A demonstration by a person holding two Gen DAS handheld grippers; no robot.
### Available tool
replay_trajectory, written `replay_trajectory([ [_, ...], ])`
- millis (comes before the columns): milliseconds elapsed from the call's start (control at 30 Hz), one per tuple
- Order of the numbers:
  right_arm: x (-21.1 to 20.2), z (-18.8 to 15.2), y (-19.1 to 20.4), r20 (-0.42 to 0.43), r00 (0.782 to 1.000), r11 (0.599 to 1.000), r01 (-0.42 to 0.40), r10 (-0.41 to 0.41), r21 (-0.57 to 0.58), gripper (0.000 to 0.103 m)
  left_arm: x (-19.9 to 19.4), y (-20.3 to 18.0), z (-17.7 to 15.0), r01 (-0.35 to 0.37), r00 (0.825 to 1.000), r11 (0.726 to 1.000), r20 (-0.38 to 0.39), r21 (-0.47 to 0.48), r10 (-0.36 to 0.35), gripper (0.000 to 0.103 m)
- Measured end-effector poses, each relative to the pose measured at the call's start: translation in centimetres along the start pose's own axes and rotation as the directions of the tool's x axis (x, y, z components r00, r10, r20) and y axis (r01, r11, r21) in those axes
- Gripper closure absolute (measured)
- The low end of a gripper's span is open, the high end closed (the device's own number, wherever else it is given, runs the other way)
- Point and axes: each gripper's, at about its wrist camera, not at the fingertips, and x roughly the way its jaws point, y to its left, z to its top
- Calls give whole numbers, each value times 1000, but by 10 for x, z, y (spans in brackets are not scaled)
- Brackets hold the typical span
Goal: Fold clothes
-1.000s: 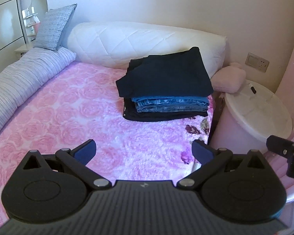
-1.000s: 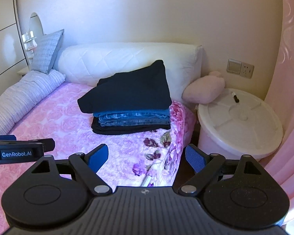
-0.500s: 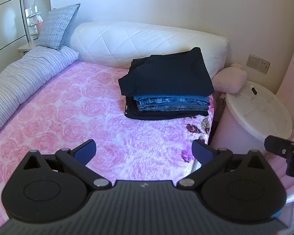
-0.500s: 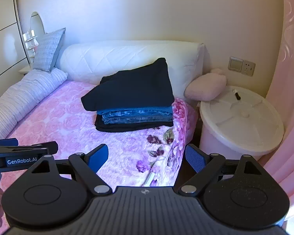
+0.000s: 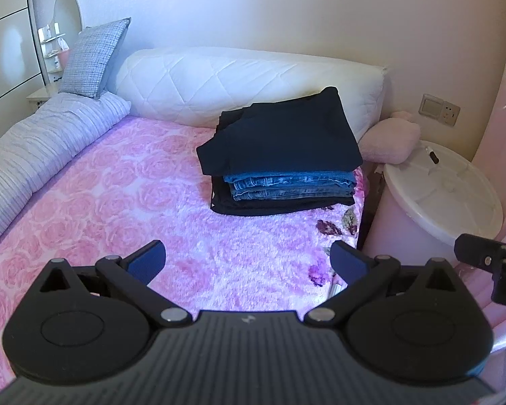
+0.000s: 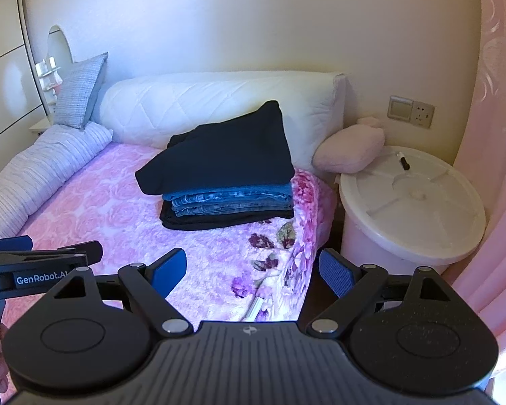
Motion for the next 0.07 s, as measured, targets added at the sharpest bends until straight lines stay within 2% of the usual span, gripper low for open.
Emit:
replay_trajectory([
  [67,0,0,0,-1,1000,1000,1,-1,0,15,-1,-1,-1,15,1000,1000,8,3,-15,1],
])
